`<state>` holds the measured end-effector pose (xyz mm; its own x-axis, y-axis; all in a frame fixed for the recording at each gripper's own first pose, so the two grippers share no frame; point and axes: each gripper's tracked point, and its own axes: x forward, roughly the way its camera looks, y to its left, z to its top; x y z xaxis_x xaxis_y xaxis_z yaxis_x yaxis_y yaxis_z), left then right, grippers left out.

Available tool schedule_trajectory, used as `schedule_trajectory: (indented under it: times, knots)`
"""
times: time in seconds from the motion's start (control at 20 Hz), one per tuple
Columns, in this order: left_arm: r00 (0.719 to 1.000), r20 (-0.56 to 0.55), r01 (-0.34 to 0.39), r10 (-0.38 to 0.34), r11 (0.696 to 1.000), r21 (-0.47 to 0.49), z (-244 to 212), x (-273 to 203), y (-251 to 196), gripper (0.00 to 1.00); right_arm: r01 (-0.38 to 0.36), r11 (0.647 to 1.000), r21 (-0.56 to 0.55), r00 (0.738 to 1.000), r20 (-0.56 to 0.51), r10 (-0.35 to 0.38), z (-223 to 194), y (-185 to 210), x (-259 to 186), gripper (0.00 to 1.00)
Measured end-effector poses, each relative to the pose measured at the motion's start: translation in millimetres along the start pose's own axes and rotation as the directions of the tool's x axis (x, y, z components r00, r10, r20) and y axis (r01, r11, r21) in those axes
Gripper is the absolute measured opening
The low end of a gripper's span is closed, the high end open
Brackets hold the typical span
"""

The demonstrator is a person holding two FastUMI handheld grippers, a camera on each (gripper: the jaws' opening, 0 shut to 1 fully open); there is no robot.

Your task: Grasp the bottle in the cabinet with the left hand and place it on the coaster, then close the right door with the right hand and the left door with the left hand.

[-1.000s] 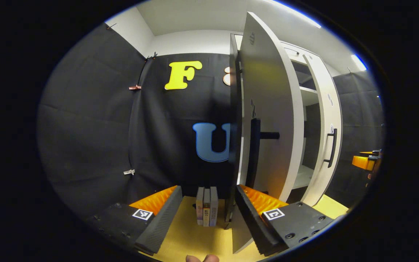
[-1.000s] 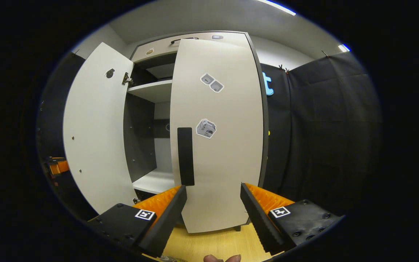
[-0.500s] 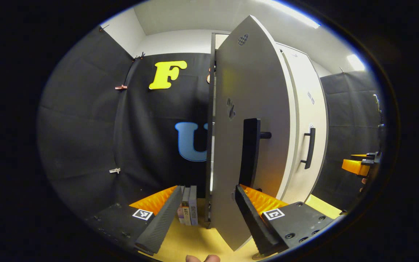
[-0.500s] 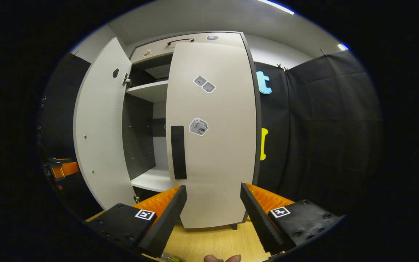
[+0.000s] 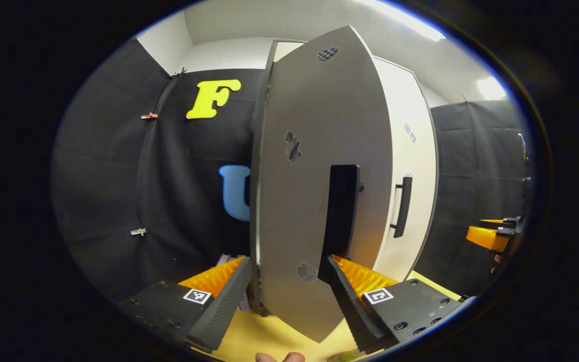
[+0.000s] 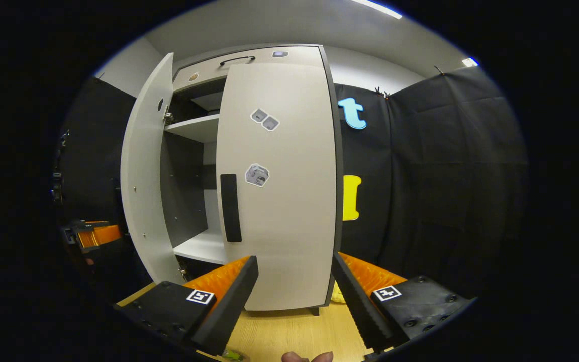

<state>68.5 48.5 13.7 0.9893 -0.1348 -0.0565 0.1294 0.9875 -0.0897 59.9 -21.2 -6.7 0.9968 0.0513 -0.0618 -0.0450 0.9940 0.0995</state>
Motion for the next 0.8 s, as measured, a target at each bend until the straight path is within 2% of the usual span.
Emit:
schedule_trajectory:
  times: [0.25,0.8]
  knots:
    - [0.999,-0.002,0.033,-0.033,0.999,0.020,-5,28,-35,0.95,0.012,1.000,0.005,1.000,-0.001,-0.012,2,-13,-4,0.98]
    - [1.000,0.008,0.024,-0.024,0.999,-0.039,-8,76,-71,0.95,0.011,1.000,-0.016,1.000,-0.003,-0.011,3,-34,-6,0.99]
